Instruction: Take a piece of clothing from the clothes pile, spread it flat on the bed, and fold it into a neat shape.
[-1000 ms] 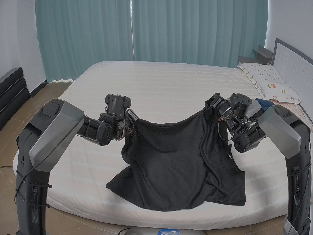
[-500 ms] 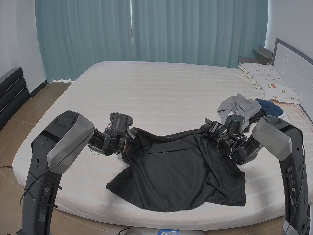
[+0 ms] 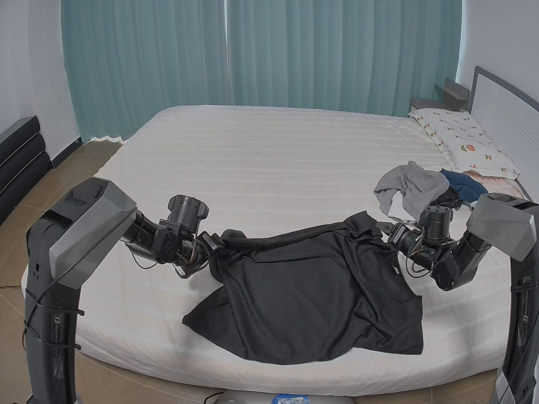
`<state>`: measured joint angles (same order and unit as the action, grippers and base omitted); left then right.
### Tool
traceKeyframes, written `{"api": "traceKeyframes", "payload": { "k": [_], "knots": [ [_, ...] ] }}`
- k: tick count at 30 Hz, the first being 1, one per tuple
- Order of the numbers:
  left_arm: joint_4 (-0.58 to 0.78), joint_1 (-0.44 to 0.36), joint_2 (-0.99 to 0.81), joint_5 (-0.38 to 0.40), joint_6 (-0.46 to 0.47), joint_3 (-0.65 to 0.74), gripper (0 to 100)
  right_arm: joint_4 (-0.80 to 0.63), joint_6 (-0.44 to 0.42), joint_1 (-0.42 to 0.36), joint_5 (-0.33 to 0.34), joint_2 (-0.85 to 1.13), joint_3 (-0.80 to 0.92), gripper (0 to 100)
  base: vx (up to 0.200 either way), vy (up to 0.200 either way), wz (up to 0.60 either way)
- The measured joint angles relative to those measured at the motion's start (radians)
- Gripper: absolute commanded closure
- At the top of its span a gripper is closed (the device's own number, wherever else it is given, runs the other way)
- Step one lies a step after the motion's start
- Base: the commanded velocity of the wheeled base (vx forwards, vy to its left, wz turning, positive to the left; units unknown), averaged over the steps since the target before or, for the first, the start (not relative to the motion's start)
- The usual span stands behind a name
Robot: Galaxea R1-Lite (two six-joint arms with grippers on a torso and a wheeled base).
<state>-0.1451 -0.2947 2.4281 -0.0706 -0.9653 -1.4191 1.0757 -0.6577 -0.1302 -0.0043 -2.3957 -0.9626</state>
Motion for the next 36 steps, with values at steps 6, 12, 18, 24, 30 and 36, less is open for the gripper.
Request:
{"api": "traceKeyframes", "payload": {
  "k": [6, 12, 18, 24, 30, 36],
  "knots": [
    [-0.07, 0.022, -0.106, 0.066, -0.003, 0.158, 0, 0.034, -0.043, 0.019, 0.106, 0.116, 0.246, 0, 0.0, 0.0, 0.0],
    [-0.191, 0.023, -0.22, 0.107, -0.012, 0.421, 0, 0.115, -0.054, 0.029, 0.16, 0.221, 0.519, 0, 0.0, 0.0, 0.0],
    [-0.468, -0.008, -0.309, 0.129, -0.073, 0.68, 0, 0.272, -0.061, 0.04, 0.229, 0.276, 0.746, 0, -0.133, 0.0, 0.0],
    [-0.693, -0.041, -0.328, 0.129, -0.114, 0.844, 0, 0.468, -0.039, 0.052, 0.292, 0.242, 0.89, 0, -0.2, 0.0, 0.0],
    [-0.78, -0.061, -0.284, 0.116, -0.11, 0.91, 0, 0.477, 0.027, 0.08, 0.312, 0.177, 0.938, 0, -0.067, 0.0, 0.0],
    [-0.796, -0.066, -0.257, 0.089, -0.106, 0.912, 0, 0.478, 0.041, 0.137, 0.315, 0.143, 0.926, 0, 0.0, 0.0, 0.0]
  ]
}}
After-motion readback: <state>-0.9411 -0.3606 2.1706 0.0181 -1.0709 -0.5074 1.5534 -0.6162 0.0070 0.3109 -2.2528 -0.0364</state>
